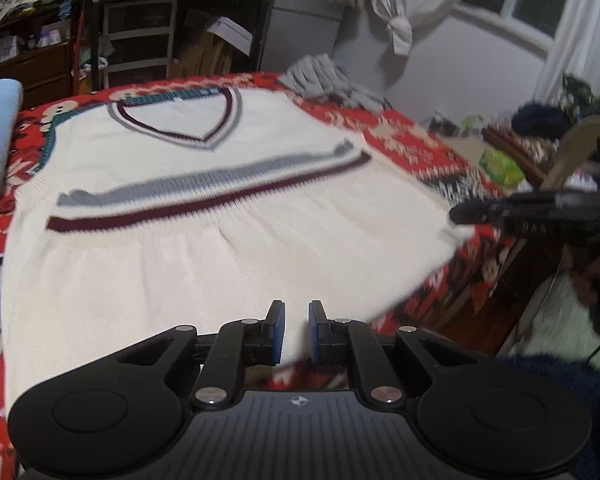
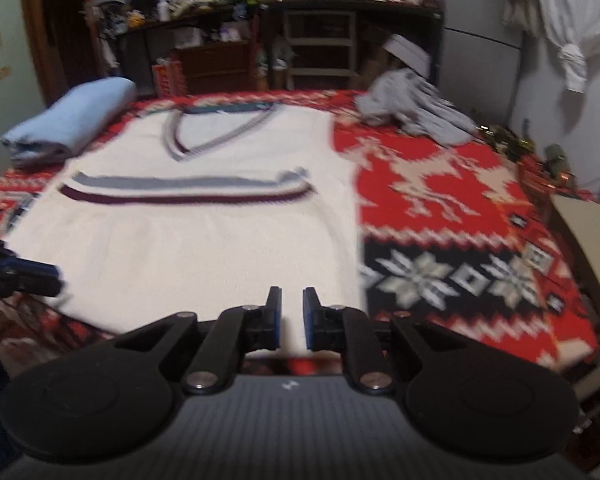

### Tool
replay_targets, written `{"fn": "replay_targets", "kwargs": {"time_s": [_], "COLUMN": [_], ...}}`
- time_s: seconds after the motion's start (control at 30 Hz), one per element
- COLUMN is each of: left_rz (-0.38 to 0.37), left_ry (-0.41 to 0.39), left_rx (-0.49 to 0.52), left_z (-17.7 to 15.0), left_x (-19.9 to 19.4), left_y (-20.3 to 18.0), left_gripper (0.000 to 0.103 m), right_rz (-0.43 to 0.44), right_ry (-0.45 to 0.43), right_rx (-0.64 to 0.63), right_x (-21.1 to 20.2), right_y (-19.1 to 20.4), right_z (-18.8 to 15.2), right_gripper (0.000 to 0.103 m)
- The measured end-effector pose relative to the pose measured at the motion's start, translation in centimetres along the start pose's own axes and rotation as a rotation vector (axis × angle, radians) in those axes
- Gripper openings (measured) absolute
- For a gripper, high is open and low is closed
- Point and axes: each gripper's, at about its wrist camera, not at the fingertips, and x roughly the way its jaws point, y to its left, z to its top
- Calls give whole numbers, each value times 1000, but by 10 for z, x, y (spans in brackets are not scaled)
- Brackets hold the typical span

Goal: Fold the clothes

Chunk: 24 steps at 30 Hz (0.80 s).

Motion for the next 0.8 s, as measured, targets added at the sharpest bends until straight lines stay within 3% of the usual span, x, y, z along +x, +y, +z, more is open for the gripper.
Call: {"fn": "replay_targets", "kwargs": {"time_s": [0.2,0.37,0.6,0.8], "left_rz": [0,-7,37,19], "left_ry": [20,38,48,77], "left_rx": [-120,-205,-173,-130], "left_z": [30,39,37,21], "left_x": [20,43,49,33], "left_y": [27,35,29,19], "left_gripper": [11,8,6,7], "right_rz": [158,153,133,162], "right_ry": [9,54,122,156], "right_rx": [-75,-108,-142,-133], "right_x": [44,69,96,64], "right_y": [72,93,112,101], "right_z": [44,45,40,19], "right_gripper": [10,7,5,5]}}
